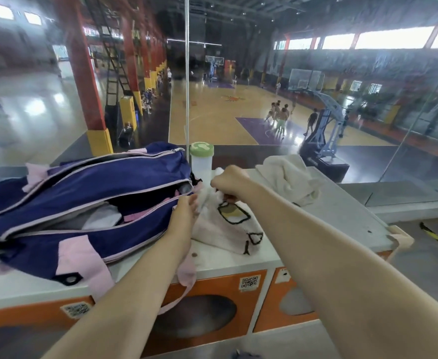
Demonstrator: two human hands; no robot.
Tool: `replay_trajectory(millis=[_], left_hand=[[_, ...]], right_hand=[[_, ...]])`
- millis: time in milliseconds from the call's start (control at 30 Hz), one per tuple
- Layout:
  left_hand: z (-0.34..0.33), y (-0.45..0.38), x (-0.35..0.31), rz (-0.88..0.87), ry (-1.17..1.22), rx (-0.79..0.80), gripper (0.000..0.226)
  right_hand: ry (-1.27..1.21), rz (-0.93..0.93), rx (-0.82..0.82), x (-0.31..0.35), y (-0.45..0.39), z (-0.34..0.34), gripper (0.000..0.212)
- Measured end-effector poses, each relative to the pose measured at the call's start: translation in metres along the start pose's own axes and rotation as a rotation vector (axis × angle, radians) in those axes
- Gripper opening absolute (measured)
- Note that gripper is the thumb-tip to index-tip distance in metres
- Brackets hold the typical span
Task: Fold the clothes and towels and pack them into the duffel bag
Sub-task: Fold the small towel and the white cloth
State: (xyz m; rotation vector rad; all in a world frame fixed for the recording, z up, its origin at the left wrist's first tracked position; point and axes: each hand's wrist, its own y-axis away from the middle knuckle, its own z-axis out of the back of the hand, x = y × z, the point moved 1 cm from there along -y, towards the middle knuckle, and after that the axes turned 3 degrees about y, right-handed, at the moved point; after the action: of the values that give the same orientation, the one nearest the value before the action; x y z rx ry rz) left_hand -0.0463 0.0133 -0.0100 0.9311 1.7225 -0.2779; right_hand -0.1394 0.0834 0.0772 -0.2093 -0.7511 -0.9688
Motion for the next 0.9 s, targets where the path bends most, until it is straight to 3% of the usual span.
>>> replay_trajectory(millis=[67, 167, 233, 400, 500, 567, 633, 733, 833, 900], left_hand=[[0.003, -0.003, 0.001, -0.031, -0.022, -0.019, 0.022], [0.009, -0.007, 0.005, -0.029, -0.038, -0.038, 0.043], [0.009, -0.009, 0.006, -0.011, -0.01, -0.044, 0.041], [0.007, -0.009, 0.005, 0.009, 0.005, 0.038, 0.03], [0.009, -0.008, 0.005, -0.005, -0.065, 0.042, 0.041], [0.012, -0.009, 0.008, -0.08, -0.232, 0.035, 0.034], [0.015, -0.006, 0.013, -0.162, -0.492, 0.049, 0.04], [0.017, 0.002, 0.014, -0.186, -0.811, 0.047, 0.05], [0.016, 0.007, 0.011, -0.179, -0.849, 0.043, 0.056], [0.015, 0.01, 0.01, -0.17, -0.86, 0.047, 0.064]], right_hand=[[0.032, -0.011, 0.001, 0.002, -0.004, -0.02, 0.02], [0.142, -0.068, 0.044, 0.004, -0.004, -0.039, 0.026], [0.11, -0.123, 0.081, 0.002, -0.005, -0.049, 0.023], [-0.117, -0.14, 0.145, -0.009, -0.005, -0.061, 0.01], [-0.363, -0.146, 0.154, -0.015, -0.002, -0.056, 0.02], [-0.539, -0.181, 0.193, -0.02, 0.003, -0.052, 0.028], [-0.424, -0.06, 0.11, -0.028, 0.006, -0.044, 0.029], [0.028, 0.052, -0.21, -0.049, 0.015, -0.022, 0.04], [0.049, -0.176, -0.347, -0.082, 0.025, -0.011, 0.057], [-0.122, -0.381, -0.287, -0.103, 0.029, -0.012, 0.077]])
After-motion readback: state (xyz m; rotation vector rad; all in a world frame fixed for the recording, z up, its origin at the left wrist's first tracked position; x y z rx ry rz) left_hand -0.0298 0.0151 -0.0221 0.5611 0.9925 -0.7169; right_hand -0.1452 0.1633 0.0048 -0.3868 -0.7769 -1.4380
